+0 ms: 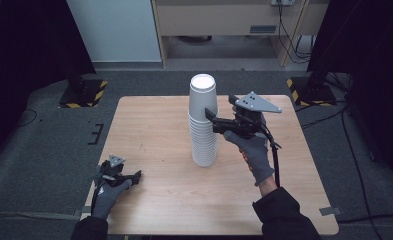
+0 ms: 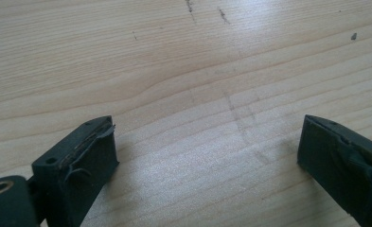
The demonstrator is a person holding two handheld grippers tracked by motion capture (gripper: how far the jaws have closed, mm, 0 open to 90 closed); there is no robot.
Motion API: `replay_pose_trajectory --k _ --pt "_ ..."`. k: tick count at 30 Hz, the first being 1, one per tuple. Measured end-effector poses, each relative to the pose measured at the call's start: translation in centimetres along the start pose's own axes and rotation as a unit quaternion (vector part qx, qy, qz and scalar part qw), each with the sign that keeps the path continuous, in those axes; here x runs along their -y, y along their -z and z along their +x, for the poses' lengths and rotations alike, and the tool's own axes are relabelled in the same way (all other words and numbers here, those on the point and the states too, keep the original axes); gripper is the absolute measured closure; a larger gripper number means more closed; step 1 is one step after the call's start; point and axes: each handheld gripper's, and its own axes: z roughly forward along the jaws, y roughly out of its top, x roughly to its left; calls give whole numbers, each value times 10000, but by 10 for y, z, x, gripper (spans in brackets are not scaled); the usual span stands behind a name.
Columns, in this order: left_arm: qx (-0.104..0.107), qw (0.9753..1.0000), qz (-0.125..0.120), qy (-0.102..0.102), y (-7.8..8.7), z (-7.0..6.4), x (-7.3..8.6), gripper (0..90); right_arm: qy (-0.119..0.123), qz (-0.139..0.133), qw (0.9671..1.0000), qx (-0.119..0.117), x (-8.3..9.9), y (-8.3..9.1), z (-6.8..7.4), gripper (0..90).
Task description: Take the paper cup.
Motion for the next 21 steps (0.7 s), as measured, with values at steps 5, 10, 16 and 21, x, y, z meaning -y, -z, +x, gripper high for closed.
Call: replay_pose_trajectory --k 5,10,16,21 --pt "0 10000 0 0 0 0 0 45 -16 30 10000 -27 2 -8 2 131" --pt "1 10000 1 -1 0 0 0 45 -38 52 10000 -52 4 -14 2 131" --pt "1 10000 0 -1 0 0 0 45 -37 33 9999 -89 2 -23 4 128" --pt "1 10000 1 -2 0 0 0 45 -13 62 10000 -69 0 -31 7 125"
